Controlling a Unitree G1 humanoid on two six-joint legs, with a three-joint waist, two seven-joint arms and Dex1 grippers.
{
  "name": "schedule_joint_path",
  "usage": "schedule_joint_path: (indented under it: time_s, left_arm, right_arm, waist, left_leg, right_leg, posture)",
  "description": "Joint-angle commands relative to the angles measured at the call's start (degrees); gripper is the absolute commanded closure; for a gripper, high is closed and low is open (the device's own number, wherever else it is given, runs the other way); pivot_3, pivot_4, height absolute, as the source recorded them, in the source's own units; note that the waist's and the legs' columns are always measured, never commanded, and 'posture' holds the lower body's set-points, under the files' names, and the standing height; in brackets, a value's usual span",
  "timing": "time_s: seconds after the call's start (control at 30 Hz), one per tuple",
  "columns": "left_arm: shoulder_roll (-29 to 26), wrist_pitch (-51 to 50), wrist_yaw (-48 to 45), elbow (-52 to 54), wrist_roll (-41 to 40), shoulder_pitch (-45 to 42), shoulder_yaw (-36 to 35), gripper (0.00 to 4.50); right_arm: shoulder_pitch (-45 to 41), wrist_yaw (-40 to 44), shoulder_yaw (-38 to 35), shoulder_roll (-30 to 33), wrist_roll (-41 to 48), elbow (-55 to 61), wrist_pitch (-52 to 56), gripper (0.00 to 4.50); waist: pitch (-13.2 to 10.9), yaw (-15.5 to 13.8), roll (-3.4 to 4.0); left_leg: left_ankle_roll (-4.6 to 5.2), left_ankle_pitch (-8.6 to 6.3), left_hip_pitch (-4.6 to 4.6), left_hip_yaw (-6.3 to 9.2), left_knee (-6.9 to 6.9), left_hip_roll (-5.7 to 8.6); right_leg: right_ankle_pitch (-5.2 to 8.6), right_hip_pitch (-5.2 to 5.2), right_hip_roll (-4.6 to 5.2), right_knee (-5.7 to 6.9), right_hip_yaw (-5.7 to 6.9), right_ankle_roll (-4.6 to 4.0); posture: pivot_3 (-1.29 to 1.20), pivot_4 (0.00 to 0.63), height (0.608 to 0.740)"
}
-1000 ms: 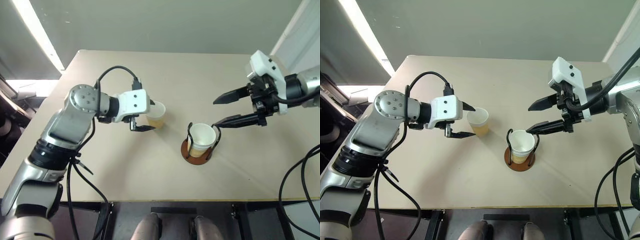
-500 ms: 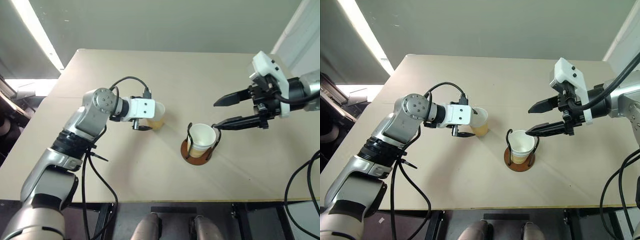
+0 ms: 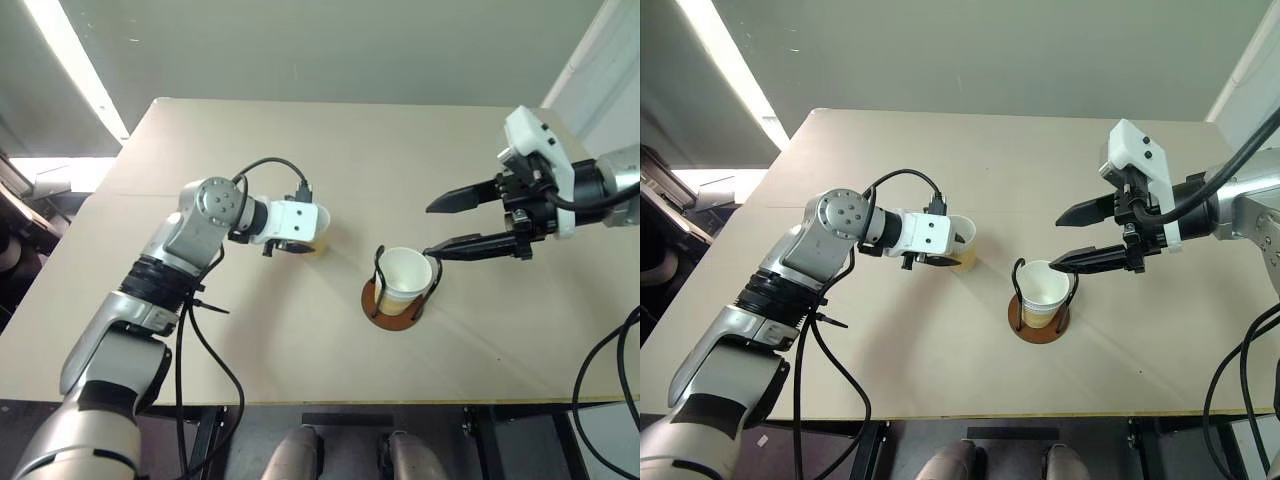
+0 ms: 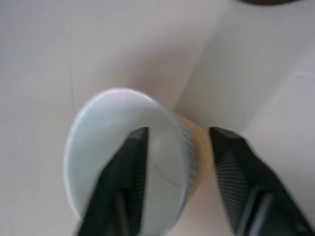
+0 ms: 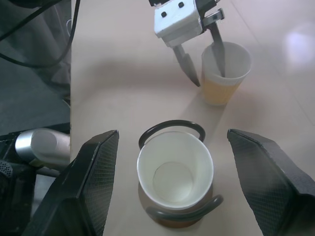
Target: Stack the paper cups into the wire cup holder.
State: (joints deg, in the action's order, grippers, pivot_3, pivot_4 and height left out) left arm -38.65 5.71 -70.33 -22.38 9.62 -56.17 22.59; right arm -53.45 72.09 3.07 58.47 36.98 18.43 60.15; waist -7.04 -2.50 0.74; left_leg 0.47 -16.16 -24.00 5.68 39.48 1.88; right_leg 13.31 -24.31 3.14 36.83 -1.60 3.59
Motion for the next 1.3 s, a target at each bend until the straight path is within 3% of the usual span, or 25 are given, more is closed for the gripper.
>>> schedule_joint_path:
  time_s: [0.03,0.1,0.4,0.73,1.1,1.3]
  left_arm:
    - [0.0,2.1,-3.8,1.4,-4.6,-2.0,-3.1,3.77]
    - [0.0,1.3,-5.5,2.3,-6.2,-2.3,-3.7,4.48]
    - [-1.7,-8.8,-12.7,10.6,-13.2,-4.4,-6.5,4.48]
    - [0.3,-18.6,-16.9,16.2,-19.4,-10.7,-7.0,4.48]
    - [8.6,-26.1,-19.7,17.1,-25.0,-18.4,-5.0,4.48]
    - [10.2,-27.7,-21.9,18.2,-25.8,-17.3,-2.4,4.48]
  right_arm:
    - [0.8,-0.7,-5.3,-1.1,1.6,-1.7,-4.2,0.84]
    - [1.8,-0.6,-6.5,-1.7,1.4,-2.7,-6.6,0.84]
    - [7.3,5.1,-8.6,0.5,1.7,-7.5,-14.4,0.84]
    - [13.8,10.3,-11.7,5.8,2.2,-9.5,-18.3,0.84]
    - [19.6,8.3,-15.8,6.6,2.7,-7.7,-19.2,0.84]
    - [21.9,6.9,-17.8,7.0,3.2,-6.3,-18.8,0.84]
  waist:
    - [0.0,0.0,-0.01]
    - [0.0,0.0,-0.01]
    - [0.0,-0.2,-0.01]
    - [0.0,-0.3,-0.01]
    - [0.0,-0.5,-0.01]
    - [0.0,-0.5,-0.01]
  left_leg:
    - [0.0,0.0,-0.01,0.0,0.0,0.0]
    - [0.0,0.0,-0.01,0.0,0.02,0.0]
    - [0.0,0.0,-0.05,-0.03,0.03,0.0]
    - [0.0,0.0,-0.07,-0.04,0.08,-0.01]
    - [0.02,-0.01,-0.05,-0.07,0.14,-0.01]
    - [0.03,-0.02,-0.04,-0.09,0.17,-0.03]
  right_leg:
    - [0.0,-0.01,0.0,0.01,0.0,0.0]
    - [0.0,0.0,0.0,0.01,0.0,0.0]
    - [-0.01,0.01,0.0,0.09,0.01,0.02]
    - [-0.03,0.05,0.0,0.1,0.01,0.05]
    - [-0.05,0.1,0.02,0.12,0.01,0.09]
    - [-0.06,0.11,0.01,0.14,0.0,0.11]
  posture:
    - [0.0,0.15,0.74]
    - [0.0,0.15,0.74]
    - [0.0,0.15,0.74]
    - [0.0,0.15,0.74]
    - [0.0,0.15,0.74]
    - [0.0,0.15,0.74]
